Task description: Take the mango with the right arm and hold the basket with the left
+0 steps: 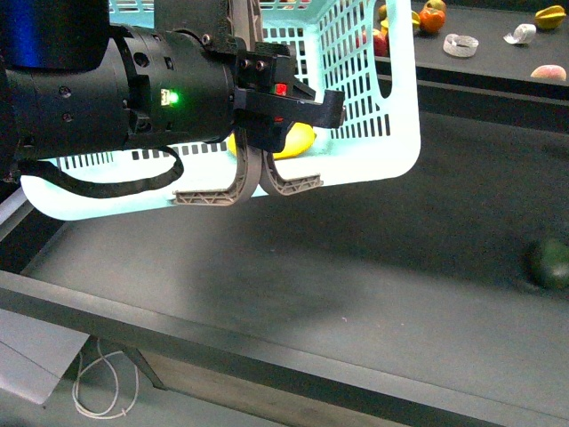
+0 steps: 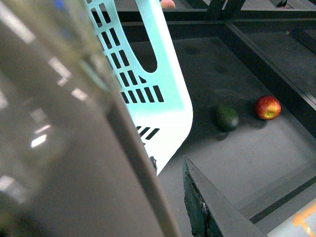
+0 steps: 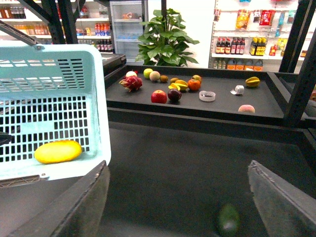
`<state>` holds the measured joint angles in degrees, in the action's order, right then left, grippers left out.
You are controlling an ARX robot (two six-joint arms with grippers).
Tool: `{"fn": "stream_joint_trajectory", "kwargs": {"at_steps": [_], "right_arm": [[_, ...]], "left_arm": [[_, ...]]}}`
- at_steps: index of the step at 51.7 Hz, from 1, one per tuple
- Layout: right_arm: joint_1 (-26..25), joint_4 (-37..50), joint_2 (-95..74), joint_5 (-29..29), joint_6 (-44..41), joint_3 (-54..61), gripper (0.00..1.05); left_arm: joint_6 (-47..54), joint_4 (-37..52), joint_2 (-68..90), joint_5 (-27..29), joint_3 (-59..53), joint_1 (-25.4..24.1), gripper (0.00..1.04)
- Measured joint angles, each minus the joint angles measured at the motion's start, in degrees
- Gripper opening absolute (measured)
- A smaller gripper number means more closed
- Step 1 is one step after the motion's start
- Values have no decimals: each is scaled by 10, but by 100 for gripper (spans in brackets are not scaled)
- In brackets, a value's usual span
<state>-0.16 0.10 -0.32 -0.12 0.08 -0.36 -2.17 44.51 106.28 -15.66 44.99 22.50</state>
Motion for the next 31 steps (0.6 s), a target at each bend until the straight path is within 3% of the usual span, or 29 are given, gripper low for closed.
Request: {"fn": "stream_joint_trajectory", "kwargs": {"at_steps": [4, 10, 14, 24, 27, 31], "right_arm": [[0, 0, 0, 0, 0, 0, 97], [0, 0, 0, -1, 0, 0, 96], [0, 0, 1, -1, 0, 0, 96], [0, 0, 1, 0, 0, 0, 96], [0, 0, 1, 0, 0, 0, 96], [0, 0, 1, -2, 0, 0, 96]], "left_arm": [[-3, 2, 0, 9, 0, 1, 16], [-100, 47, 34, 212, 20, 21, 16], [-161, 35, 64, 280, 63, 15, 16], [-312, -8, 145, 332, 180, -37, 16], [-379, -32, 173, 330, 218, -52, 10], [-396, -64, 204, 330, 265, -64, 6]]}}
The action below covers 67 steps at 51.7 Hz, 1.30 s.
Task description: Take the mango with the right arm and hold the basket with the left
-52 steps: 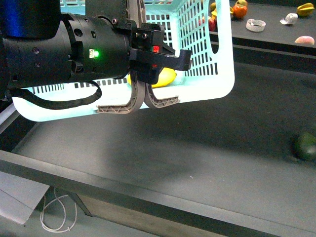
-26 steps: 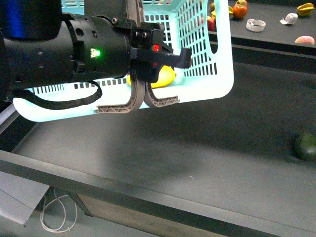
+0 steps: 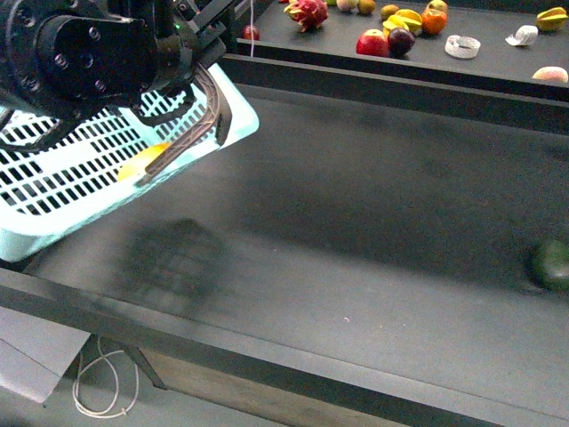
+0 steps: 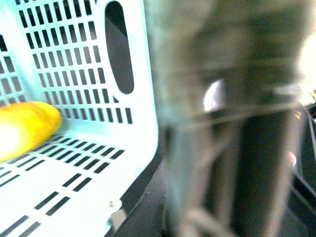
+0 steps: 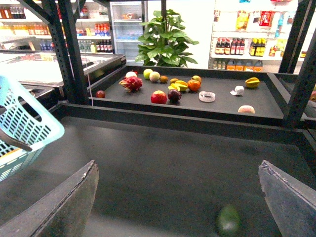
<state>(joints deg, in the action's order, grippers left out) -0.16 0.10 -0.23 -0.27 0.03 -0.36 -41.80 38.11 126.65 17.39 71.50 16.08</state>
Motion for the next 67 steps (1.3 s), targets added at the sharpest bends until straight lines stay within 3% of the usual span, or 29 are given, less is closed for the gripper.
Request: {"fn": "stream_joint_trajectory", "kwargs": {"at_steps": [11, 26, 43, 57, 60, 67], "right_arm": [[0, 0, 0, 2, 0, 0, 96], [0, 0, 0, 2, 0, 0, 96], [0, 0, 0, 1, 0, 0, 96], [0, 0, 0, 2, 0, 0, 96], [0, 0, 0, 2, 0, 0, 96], [0, 0, 0, 2, 0, 0, 96]], "left_arm": [[-151, -87, 91, -9, 154, -32, 5], [-299, -130, 172, -5, 282, -37, 5], [-369, -240, 247, -9, 435, -47, 5], [-377, -291, 266, -13, 483, -47, 5], [-367, -297, 267, -19, 487, -47, 13], [-335, -319, 262, 1, 471, -47, 46]]}}
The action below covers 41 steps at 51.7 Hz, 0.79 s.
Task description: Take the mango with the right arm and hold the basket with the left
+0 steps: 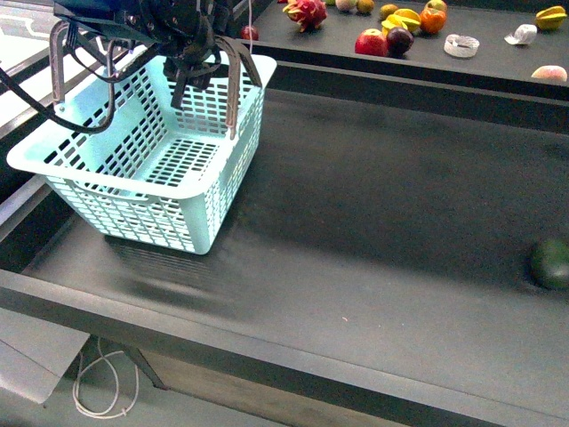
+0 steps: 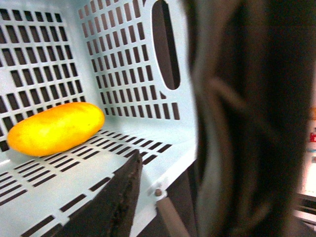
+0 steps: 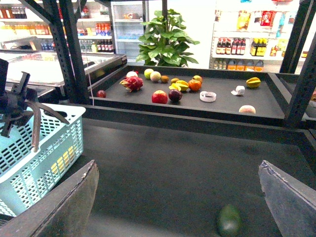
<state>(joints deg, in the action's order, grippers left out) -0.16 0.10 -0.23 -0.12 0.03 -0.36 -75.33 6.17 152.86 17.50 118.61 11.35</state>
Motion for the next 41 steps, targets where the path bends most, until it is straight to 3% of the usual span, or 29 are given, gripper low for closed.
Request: {"fn": "stream_joint_trajectory", "kwargs": {"at_steps": [7, 15, 41], "right_arm": [[0, 0, 0, 0, 0, 0, 96], [0, 0, 0, 0, 0, 0, 96], [0, 0, 0, 0, 0, 0, 96]], "left_arm": [[7, 16, -25, 4, -51, -2, 66], [47, 62, -112, 21, -175, -9, 98], [201, 270, -494, 145, -672, -45, 97]]}}
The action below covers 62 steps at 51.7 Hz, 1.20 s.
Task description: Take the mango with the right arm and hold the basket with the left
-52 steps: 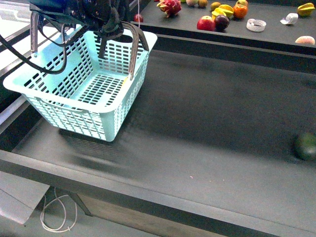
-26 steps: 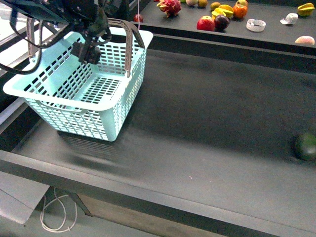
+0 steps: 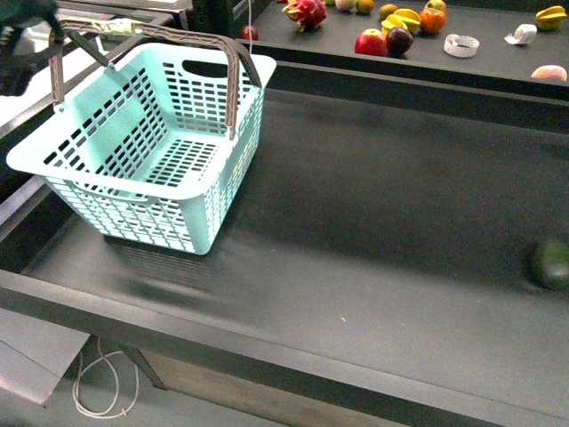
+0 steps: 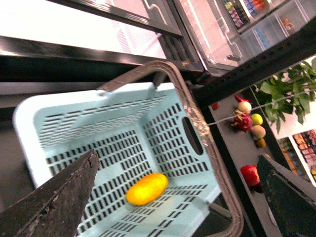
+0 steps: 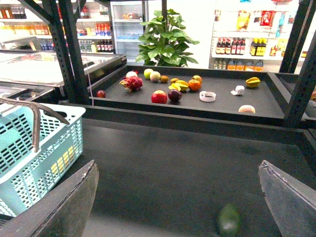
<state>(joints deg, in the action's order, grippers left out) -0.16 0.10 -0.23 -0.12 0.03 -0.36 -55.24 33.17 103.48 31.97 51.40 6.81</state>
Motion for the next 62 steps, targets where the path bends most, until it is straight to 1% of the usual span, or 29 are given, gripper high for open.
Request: {"fn": "stream_joint_trajectory", "kwargs": {"at_steps": [7, 11, 19, 20, 21, 22, 23, 24, 25, 26, 27, 29, 31, 34, 37, 41, 47, 49, 62], "right_arm": [[0, 0, 0, 0, 0, 0, 96], [0, 0, 0, 0, 0, 0, 96], [0, 0, 0, 0, 0, 0, 96], [0, 0, 0, 0, 0, 0, 96], [0, 0, 0, 0, 0, 0, 96], [0, 0, 0, 0, 0, 0, 96], [0, 0, 0, 0, 0, 0, 96], [0, 0, 0, 0, 0, 0, 96], [0, 0, 0, 0, 0, 0, 96], [0, 0, 0, 0, 0, 0, 96], [0, 0, 0, 0, 0, 0, 96], [0, 0, 0, 0, 0, 0, 96], [0, 0, 0, 0, 0, 0, 96], [0, 0, 0, 0, 0, 0, 96], [0, 0, 0, -1, 0, 0, 96], [0, 0, 0, 0, 0, 0, 96], [0, 0, 0, 0, 0, 0, 96], [0, 0, 0, 0, 0, 0, 96], [0, 0, 0, 0, 0, 0, 96]], "left_arm": [[-8, -2, -85, 36, -111, -18, 97], [-28, -22, -125, 59, -157, -29, 97], [-46, -29, -141, 66, -172, -33, 97], [-46, -29, -141, 65, -172, -33, 97], [-37, -24, -139, 53, -174, -34, 96], [-16, 7, -134, 13, -184, -41, 93], [23, 57, -129, -40, -198, -48, 90], [33, 83, -127, -54, -206, -51, 88], [73, 134, -124, -115, -222, -56, 85], [128, 179, -122, -162, -239, -59, 81], [161, 220, -122, -203, -256, -63, 77], [251, 284, -127, -263, -285, -64, 70], [341, 323, -141, -303, -304, -66, 63], [431, 338, -171, -320, -325, -65, 52], [480, 337, -200, -320, -347, -66, 41], [514, 329, -232, -320, -375, -67, 27], [534, 308, -282, -320, -409, -66, 5], [535, 302, -296, -320, -417, -67, 2], [544, 221, -430, -320, -470, -67, 2]]}}
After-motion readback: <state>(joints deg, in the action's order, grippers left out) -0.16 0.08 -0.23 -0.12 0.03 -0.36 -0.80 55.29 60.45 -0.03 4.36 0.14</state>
